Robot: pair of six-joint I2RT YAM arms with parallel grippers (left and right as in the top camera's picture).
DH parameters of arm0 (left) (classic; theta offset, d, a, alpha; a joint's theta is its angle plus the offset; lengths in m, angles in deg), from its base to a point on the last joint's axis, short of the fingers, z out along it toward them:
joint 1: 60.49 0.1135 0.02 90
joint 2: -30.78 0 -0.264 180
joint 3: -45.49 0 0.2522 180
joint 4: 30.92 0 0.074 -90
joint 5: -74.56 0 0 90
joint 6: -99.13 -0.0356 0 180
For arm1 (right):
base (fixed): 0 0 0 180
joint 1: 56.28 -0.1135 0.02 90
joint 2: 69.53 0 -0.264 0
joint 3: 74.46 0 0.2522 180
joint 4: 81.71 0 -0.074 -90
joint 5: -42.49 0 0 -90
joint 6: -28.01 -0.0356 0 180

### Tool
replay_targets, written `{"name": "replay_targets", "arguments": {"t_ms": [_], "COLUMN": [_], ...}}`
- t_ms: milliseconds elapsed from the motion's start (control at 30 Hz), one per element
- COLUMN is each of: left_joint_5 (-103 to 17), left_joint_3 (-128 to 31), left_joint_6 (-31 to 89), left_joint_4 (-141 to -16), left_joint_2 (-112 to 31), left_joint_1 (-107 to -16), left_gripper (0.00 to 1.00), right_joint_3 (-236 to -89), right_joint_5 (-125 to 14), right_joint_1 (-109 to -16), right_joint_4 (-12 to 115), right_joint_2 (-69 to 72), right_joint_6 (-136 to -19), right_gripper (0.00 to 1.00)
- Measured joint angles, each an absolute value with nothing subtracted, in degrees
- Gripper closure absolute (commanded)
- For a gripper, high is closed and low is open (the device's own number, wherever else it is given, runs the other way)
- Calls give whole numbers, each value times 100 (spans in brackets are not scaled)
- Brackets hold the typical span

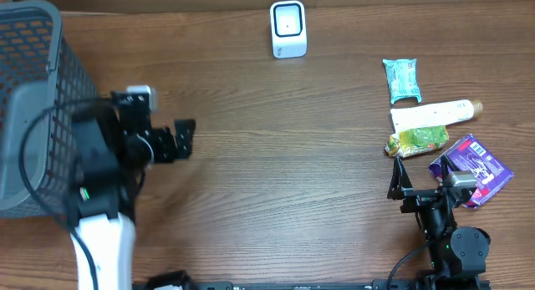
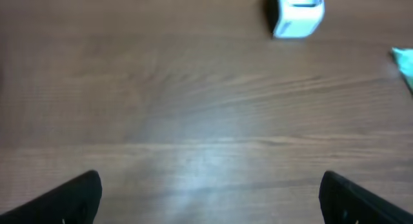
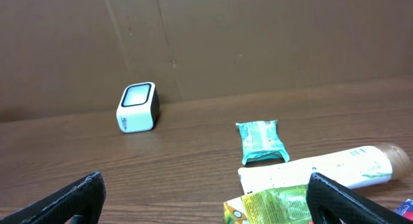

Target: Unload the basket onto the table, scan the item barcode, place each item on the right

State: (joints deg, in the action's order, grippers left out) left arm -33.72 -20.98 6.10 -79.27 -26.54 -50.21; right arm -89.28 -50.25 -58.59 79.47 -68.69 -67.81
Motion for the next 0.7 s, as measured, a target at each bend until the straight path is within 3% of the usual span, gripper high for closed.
{"name": "replay_targets", "arguments": {"t_ms": [300, 700], "left_joint_5": [-3392, -3401], "left_joint_3": [805, 2792], "left_joint_6": [418, -964], "left_joint_4": [-5317, -3999], "left_joint_2": [11, 1993], "left_joint_1": [-5296, -5952], "left_gripper": [0, 1], "right_joint_3": [-8928, -8928], "right_joint_5": [-5023, -5025], "right_joint_1": [-5856, -5859], "right_joint_4": [7943, 7943], "right_joint_2": [-6869, -6873], "right_joint_6": [-6784, -6779], "right_gripper": [0, 0]}}
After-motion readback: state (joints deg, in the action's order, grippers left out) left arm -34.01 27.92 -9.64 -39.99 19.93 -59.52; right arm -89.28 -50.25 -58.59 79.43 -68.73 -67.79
